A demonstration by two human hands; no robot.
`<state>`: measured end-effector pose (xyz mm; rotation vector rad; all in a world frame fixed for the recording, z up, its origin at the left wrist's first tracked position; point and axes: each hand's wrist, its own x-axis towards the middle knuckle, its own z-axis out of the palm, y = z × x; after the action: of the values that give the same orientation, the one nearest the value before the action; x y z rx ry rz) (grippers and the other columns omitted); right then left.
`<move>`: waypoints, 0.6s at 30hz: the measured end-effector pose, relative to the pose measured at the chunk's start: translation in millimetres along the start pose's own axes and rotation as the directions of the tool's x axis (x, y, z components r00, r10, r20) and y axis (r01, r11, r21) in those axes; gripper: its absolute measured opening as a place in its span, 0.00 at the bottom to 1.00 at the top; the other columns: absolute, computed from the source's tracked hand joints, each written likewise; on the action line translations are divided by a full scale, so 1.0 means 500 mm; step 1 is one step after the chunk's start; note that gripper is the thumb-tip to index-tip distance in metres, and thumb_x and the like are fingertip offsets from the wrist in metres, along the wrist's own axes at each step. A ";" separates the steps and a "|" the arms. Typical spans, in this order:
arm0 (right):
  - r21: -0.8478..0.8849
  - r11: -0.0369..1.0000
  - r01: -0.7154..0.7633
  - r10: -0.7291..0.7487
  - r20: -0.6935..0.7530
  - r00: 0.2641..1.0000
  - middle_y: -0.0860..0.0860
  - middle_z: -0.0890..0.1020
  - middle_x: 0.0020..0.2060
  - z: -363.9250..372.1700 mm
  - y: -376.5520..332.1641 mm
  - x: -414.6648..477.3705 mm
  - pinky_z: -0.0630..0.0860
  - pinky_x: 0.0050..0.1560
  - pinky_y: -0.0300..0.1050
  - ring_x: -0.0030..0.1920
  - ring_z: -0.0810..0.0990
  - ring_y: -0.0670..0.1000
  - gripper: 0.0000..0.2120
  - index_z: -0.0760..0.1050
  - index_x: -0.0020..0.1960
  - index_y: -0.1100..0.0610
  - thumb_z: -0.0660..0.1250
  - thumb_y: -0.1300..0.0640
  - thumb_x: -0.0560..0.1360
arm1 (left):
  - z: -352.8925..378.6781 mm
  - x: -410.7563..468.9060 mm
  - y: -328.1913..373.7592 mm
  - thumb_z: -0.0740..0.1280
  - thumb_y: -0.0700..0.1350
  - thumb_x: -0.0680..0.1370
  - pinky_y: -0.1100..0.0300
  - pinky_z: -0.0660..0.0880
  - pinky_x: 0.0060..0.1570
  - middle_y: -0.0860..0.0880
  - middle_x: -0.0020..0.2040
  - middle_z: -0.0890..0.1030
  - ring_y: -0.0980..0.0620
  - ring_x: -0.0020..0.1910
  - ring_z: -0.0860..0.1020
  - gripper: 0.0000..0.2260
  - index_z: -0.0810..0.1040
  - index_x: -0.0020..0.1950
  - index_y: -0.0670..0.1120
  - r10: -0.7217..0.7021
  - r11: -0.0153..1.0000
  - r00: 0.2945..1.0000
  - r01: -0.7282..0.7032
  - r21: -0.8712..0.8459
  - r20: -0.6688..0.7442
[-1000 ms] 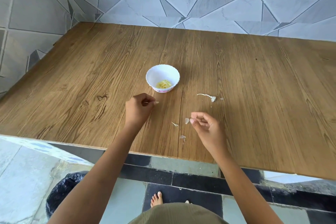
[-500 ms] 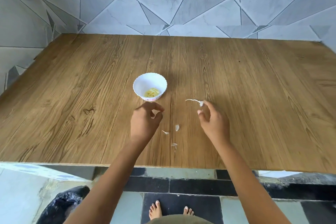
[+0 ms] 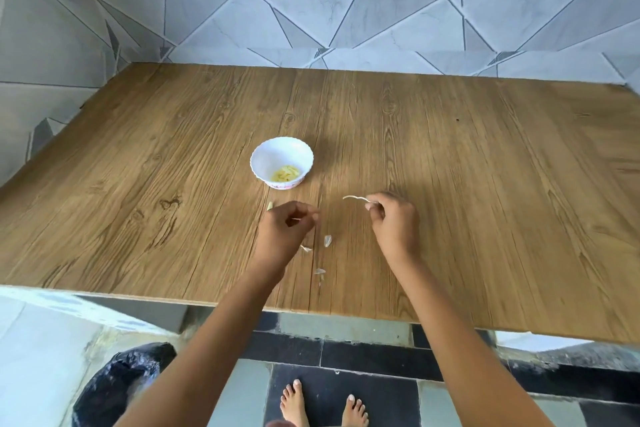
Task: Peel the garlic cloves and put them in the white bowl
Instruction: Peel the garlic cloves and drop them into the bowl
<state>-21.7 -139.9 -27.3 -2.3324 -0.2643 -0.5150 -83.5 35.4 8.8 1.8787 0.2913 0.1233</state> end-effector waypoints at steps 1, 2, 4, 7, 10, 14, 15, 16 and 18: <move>0.112 0.994 -0.012 0.014 -0.017 1.000 0.53 0.84 0.38 -0.009 -0.014 -0.003 0.76 0.38 0.40 0.36 0.82 0.51 0.06 0.82 0.44 0.61 0.71 0.69 0.70 | 0.002 -0.005 0.013 0.67 0.39 0.77 0.65 0.75 0.44 0.49 0.43 0.82 0.58 0.39 0.78 0.03 0.81 0.46 0.43 -0.114 0.975 0.993 0.116 -0.189 0.019; 0.238 0.971 -0.024 0.026 -0.007 1.000 0.52 0.84 0.38 -0.018 -0.034 -0.007 0.77 0.39 0.38 0.37 0.82 0.49 0.05 0.82 0.44 0.61 0.71 0.68 0.70 | 0.006 -0.010 0.025 0.65 0.40 0.79 0.62 0.76 0.45 0.46 0.43 0.81 0.54 0.41 0.78 0.05 0.80 0.47 0.42 -0.219 0.901 0.974 0.222 -0.372 0.050; 0.426 0.904 -0.022 -0.008 0.067 0.998 0.51 0.84 0.40 -0.025 -0.080 -0.021 0.78 0.42 0.35 0.39 0.82 0.46 0.04 0.82 0.45 0.61 0.73 0.65 0.70 | 0.013 -0.013 0.044 0.59 0.44 0.82 0.59 0.76 0.48 0.44 0.42 0.80 0.50 0.42 0.78 0.11 0.78 0.47 0.41 -0.359 0.678 0.921 0.368 -0.636 0.150; 0.417 0.903 0.108 -0.180 0.136 0.974 0.50 0.82 0.41 -0.006 -0.127 -0.056 0.77 0.40 0.35 0.40 0.81 0.46 0.04 0.82 0.45 0.58 0.73 0.62 0.70 | 0.016 -0.014 0.060 0.52 0.48 0.83 0.54 0.75 0.41 0.44 0.35 0.79 0.48 0.35 0.78 0.18 0.76 0.44 0.41 -0.472 0.360 0.831 0.486 -0.796 0.293; 0.206 0.944 0.256 -0.292 0.166 0.942 0.48 0.82 0.41 0.019 -0.145 -0.082 0.77 0.35 0.45 0.40 0.80 0.49 0.05 0.82 0.44 0.55 0.68 0.57 0.70 | 0.010 -0.028 0.059 0.49 0.49 0.83 0.57 0.73 0.34 0.42 0.33 0.77 0.49 0.26 0.78 0.21 0.75 0.43 0.40 -0.483 0.203 0.793 0.514 -0.833 0.372; 0.219 0.932 0.288 -0.320 0.127 0.939 0.47 0.82 0.46 0.013 -0.154 -0.095 0.78 0.41 0.44 0.45 0.79 0.48 0.14 0.82 0.49 0.56 0.61 0.49 0.76 | -0.012 -0.028 0.035 0.49 0.51 0.83 0.57 0.75 0.34 0.42 0.38 0.76 0.48 0.31 0.77 0.22 0.75 0.44 0.39 -0.497 0.146 0.785 0.497 -0.855 0.371; 0.213 0.938 0.273 -0.298 0.093 0.950 0.48 0.83 0.48 0.008 -0.144 -0.094 0.78 0.43 0.43 0.46 0.80 0.49 0.15 0.82 0.52 0.57 0.61 0.50 0.76 | -0.017 -0.026 0.031 0.50 0.50 0.83 0.55 0.76 0.36 0.41 0.39 0.77 0.47 0.33 0.77 0.21 0.75 0.45 0.38 -0.498 0.149 0.786 0.493 -0.857 0.366; 0.157 0.955 0.252 -0.263 0.055 0.963 0.50 0.83 0.50 0.007 -0.127 -0.089 0.78 0.46 0.43 0.48 0.81 0.50 0.15 0.81 0.54 0.58 0.61 0.51 0.77 | -0.022 -0.021 0.025 0.50 0.50 0.83 0.53 0.77 0.41 0.41 0.40 0.77 0.46 0.36 0.78 0.20 0.75 0.45 0.38 -0.499 0.155 0.788 0.490 -0.858 0.361; -0.049 0.992 0.116 -0.113 0.057 0.992 0.57 0.80 0.58 0.011 -0.083 -0.070 0.74 0.57 0.48 0.57 0.79 0.56 0.18 0.76 0.62 0.62 0.61 0.52 0.78 | -0.038 -0.013 0.017 0.50 0.49 0.83 0.51 0.75 0.49 0.40 0.43 0.78 0.44 0.42 0.78 0.19 0.75 0.46 0.38 -0.497 0.158 0.788 0.494 -0.855 0.363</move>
<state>-65.2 -108.0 -20.8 -2.3946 -0.4176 -0.5204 -93.1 48.3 23.6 0.5070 0.6759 -0.1602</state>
